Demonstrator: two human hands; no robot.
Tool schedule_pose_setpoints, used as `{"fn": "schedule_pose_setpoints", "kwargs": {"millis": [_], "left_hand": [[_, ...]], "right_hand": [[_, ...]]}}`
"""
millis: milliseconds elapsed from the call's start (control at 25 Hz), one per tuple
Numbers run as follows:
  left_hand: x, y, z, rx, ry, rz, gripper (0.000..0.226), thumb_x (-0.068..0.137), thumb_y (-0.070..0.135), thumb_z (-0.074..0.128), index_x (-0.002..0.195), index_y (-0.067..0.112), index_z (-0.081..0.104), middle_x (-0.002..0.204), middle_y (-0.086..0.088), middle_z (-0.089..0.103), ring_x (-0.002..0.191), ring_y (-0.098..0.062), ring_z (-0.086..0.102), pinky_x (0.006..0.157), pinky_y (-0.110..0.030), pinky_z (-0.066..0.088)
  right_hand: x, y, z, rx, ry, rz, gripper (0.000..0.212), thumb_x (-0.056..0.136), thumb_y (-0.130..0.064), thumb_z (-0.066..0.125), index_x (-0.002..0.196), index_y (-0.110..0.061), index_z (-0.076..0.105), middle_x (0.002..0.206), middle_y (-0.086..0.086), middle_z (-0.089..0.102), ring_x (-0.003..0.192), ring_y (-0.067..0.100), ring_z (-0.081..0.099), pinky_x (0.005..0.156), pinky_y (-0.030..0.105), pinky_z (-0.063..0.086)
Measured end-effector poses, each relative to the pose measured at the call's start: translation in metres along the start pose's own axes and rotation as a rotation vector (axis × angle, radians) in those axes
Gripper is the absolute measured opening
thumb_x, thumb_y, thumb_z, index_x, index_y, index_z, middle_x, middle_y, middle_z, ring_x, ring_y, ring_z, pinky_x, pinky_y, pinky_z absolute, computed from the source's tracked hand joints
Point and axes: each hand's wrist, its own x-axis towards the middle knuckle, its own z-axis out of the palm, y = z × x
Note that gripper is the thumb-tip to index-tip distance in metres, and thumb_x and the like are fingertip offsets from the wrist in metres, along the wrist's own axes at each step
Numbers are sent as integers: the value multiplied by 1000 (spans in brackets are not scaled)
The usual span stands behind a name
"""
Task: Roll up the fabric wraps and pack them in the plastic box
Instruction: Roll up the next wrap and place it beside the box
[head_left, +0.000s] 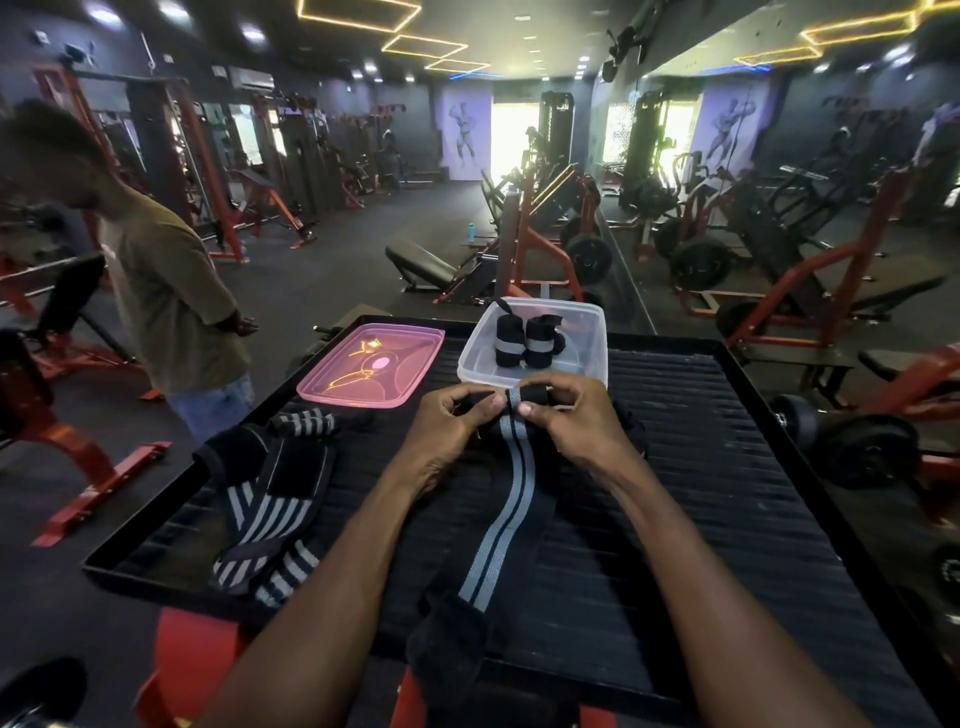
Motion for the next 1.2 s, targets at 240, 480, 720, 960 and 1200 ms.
{"fn": "schedule_pose_setpoints", "kwargs": {"millis": [240,480,720,960,1200], "left_hand": [[3,0,-1,66,71,79,20,83,2,75,102,10,74,101,-3,75,98,-13,70,90,-27,55],[1,1,1,30,42,44,18,86,9,74,104,7,74,101,-1,75,93,-4,68,86,-20,53],[1,-1,1,119,66,102,26,80,-1,76,100,14,73,103,-1,73,101,-12,66,95,-29,53],[-3,0,4,-128,-43,-82,23,86,6,73,109,3,71,109,-17,74,105,-31,70,97,-45,54],[-2,0,4,-41,20,-23,23,83,-3,72,105,4,72,105,-14,75,98,-21,70,98,-41,54]], "right_hand": [[3,5,5,-98,-3,-13,9,90,-16,72,96,-11,76,93,3,76,92,20,71,89,42,57],[-1,4,6,-13,42,-14,25,83,0,76,104,-13,76,102,2,76,99,18,71,92,34,56],[0,5,9,-65,-43,36,9,95,-17,66,94,-13,74,93,-2,73,86,8,65,78,24,48],[0,6,10,-30,31,-52,21,87,1,71,102,-14,73,103,1,73,102,16,67,94,28,52],[0,5,9,-91,-40,-2,13,95,-21,67,105,-14,71,98,-5,71,91,5,64,80,18,50]]}}
